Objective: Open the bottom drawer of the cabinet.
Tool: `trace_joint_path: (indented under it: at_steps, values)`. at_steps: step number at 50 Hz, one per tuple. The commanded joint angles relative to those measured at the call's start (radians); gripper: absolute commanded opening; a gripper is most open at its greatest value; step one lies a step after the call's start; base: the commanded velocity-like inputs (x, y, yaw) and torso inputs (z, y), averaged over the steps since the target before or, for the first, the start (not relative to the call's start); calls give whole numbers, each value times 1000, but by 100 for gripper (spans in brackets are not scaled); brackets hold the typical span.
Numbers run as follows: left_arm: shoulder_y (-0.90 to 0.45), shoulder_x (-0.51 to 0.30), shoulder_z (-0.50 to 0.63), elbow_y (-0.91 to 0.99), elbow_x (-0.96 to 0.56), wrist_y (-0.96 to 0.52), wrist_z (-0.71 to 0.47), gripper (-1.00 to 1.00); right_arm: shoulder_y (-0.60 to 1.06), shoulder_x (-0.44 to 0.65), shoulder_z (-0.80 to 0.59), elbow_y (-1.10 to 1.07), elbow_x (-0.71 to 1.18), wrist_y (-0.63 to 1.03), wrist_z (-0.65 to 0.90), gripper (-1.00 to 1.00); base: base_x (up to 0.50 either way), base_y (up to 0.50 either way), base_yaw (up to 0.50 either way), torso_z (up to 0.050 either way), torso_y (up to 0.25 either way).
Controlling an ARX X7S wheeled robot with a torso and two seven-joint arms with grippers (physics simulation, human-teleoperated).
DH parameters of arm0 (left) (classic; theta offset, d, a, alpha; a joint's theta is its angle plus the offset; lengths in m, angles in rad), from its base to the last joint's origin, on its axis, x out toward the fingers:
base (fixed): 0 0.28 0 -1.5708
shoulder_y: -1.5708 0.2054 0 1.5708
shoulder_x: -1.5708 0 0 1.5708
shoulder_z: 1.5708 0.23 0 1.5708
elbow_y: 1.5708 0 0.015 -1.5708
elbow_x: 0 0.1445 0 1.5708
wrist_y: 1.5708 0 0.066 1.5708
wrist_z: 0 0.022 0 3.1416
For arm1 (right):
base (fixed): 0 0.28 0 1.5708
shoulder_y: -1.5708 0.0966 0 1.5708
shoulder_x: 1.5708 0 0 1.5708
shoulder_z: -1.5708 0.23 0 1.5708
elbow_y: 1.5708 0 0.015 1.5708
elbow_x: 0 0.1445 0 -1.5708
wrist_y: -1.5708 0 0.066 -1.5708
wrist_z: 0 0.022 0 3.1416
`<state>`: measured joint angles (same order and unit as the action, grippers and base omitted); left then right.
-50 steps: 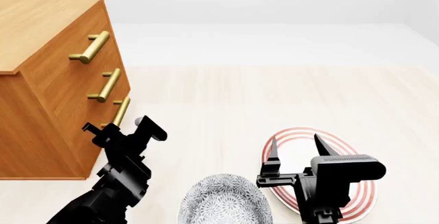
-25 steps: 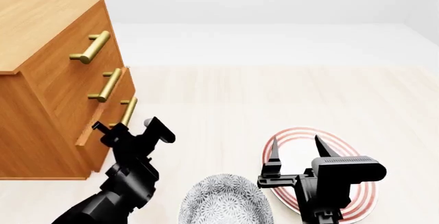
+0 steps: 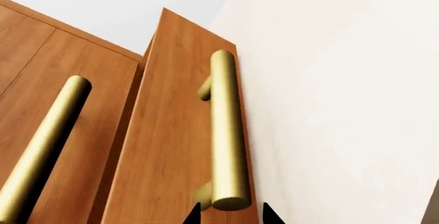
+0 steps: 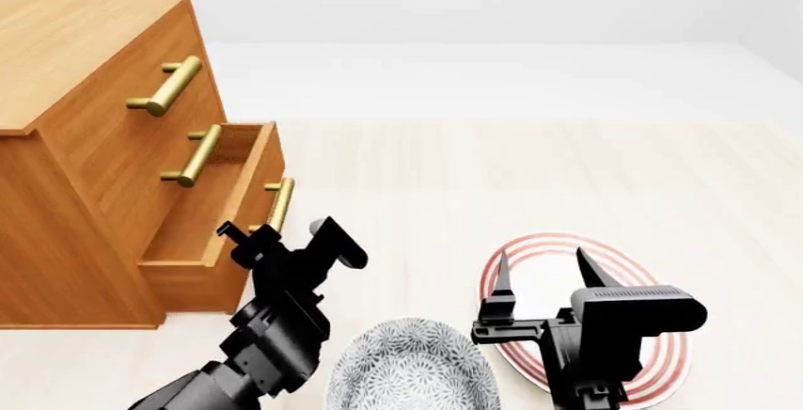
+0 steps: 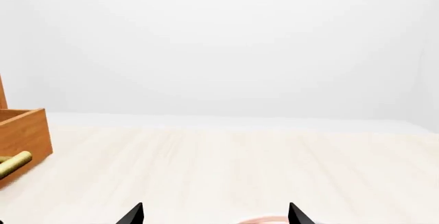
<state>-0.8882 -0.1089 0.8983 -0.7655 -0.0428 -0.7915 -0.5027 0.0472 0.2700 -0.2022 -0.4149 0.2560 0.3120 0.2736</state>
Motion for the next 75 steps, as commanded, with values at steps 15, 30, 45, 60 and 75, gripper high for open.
trace_joint_path:
  at_steps: [15, 30, 45, 60, 75]
  values:
    - [102, -84, 3, 373, 27, -250, -21, 100, 3, 5, -6, 26, 11, -18, 4, 100, 0, 0, 4, 0, 2]
    - [164, -185, -33, 911, 3, -485, -7, 100, 6, 10, -11, 25, 17, -18, 10, 100, 0, 0, 0, 0, 0]
    - [73, -184, -341, 1021, -72, -516, 51, 100, 11, 11, -21, 34, 18, -22, 13, 100, 0, 0, 0, 0, 0]
    - [69, -85, -673, 962, -271, -590, 174, 100, 15, 11, -27, 48, 24, -31, 16, 100, 0, 0, 0, 0, 0]
    - [35, -50, -783, 877, -309, -659, 169, 100, 18, 14, -33, 49, 28, -31, 21, 100, 0, 0, 0, 0, 0]
